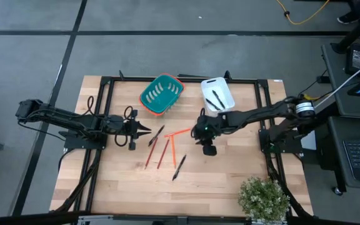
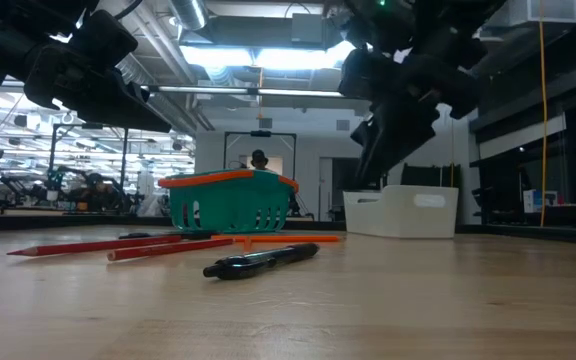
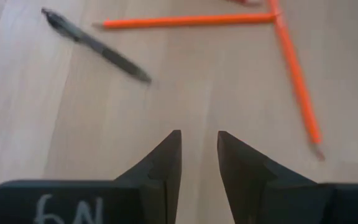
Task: Sort pens & pencils
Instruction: Put the black pen into the white bin
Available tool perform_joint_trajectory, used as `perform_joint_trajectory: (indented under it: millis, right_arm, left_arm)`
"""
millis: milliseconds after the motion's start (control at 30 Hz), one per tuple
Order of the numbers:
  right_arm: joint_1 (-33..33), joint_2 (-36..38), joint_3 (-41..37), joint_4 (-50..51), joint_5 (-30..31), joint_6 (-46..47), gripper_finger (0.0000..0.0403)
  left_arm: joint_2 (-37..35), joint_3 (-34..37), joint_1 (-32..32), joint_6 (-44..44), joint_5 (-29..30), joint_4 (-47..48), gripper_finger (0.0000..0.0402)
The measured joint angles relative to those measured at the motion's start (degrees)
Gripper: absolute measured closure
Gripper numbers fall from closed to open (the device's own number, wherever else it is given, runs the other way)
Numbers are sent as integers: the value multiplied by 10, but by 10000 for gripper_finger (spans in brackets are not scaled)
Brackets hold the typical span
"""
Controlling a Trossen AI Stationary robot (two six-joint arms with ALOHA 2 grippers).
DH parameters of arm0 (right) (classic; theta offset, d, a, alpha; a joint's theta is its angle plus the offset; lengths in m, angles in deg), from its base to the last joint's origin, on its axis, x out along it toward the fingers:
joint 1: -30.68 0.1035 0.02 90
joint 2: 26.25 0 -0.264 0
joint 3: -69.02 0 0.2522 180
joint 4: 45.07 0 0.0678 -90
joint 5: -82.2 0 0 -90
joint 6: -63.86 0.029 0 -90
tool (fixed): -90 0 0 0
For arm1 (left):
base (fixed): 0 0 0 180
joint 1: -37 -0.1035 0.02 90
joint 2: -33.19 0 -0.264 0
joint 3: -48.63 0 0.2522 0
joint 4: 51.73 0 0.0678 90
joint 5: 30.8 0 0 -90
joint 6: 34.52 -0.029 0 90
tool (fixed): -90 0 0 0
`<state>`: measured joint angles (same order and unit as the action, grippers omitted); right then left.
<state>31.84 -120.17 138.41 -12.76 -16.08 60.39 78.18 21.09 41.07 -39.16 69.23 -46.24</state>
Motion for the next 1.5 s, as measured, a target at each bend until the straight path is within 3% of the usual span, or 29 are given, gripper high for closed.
perform_joint_trajectory:
  millis: [433,767,1500]
  right_arm:
    - [45,-146,196,143,14,-73,298]
    - [86,-202,290,198,43,-93,298]
    - [114,-216,308,143,33,-119,298]
  left_arm:
    - [0,0,0,16,0,0,360]
    - [0,0,0,15,0,0,360]
    - [0,0,0,15,0,0,360]
